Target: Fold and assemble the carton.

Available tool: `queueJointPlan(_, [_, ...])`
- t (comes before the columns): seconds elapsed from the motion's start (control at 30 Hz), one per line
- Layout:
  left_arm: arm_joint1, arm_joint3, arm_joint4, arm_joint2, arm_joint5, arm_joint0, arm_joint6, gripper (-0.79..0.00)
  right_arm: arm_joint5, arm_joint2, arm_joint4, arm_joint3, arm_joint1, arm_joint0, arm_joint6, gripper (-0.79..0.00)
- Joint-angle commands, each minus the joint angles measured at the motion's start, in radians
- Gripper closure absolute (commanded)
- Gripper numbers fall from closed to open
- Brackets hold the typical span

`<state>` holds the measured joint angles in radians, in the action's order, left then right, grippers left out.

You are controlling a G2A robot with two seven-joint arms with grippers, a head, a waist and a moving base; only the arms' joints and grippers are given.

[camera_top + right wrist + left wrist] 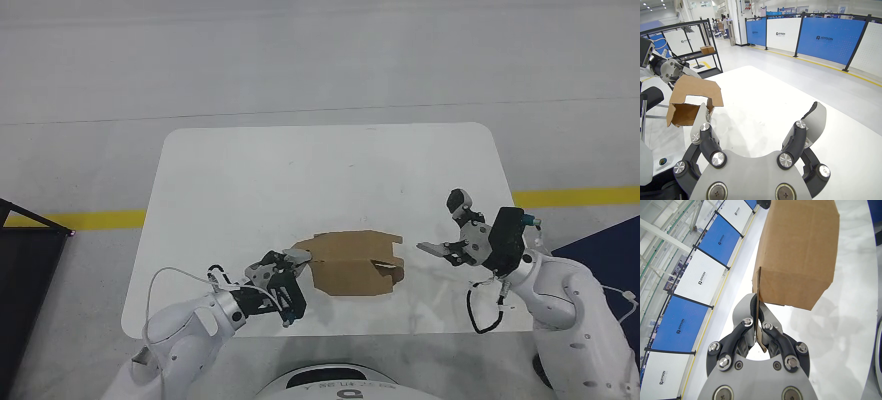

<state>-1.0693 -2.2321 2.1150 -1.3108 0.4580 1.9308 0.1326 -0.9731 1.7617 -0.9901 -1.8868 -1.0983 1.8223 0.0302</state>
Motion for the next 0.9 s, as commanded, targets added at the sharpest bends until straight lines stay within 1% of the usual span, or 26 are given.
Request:
queueJointPlan(0.0, [0.001, 0.001, -0.005, -0.003, -0.004, 0.003, 0.003, 0.000, 0.000, 0.000, 0.000, 0.000, 0.000, 0.000, 0.000, -0.785])
queueJointPlan(0.1, [0.003, -0.001, -0.008, -0.005, -0.004, 0.001, 0.006, 0.000, 0.039, -0.003, 0.034, 0.002, -0.002, -0.008, -0.014, -0.785])
queueJointPlan(0.2, [0.005, -0.009, 0.005, 0.001, -0.003, -0.005, 0.013, 0.000, 0.095, -0.007, 0.063, -0.001, -0.001, -0.022, 0.013, -0.785])
queueJointPlan(0.33, [0.006, -0.012, 0.011, 0.010, -0.005, -0.011, 0.014, 0.000, 0.108, -0.022, 0.106, -0.014, 0.002, -0.042, 0.064, -0.785])
queueJointPlan(0.57, [0.007, -0.014, -0.018, 0.015, -0.001, -0.033, 0.013, 0.000, 0.069, -0.079, 0.121, -0.041, 0.009, -0.069, 0.154, -0.785])
queueJointPlan(0.87, [0.008, 0.003, -0.055, 0.022, -0.024, -0.044, 0.015, 0.000, 0.055, -0.110, 0.128, -0.045, 0.016, -0.082, 0.193, -0.785])
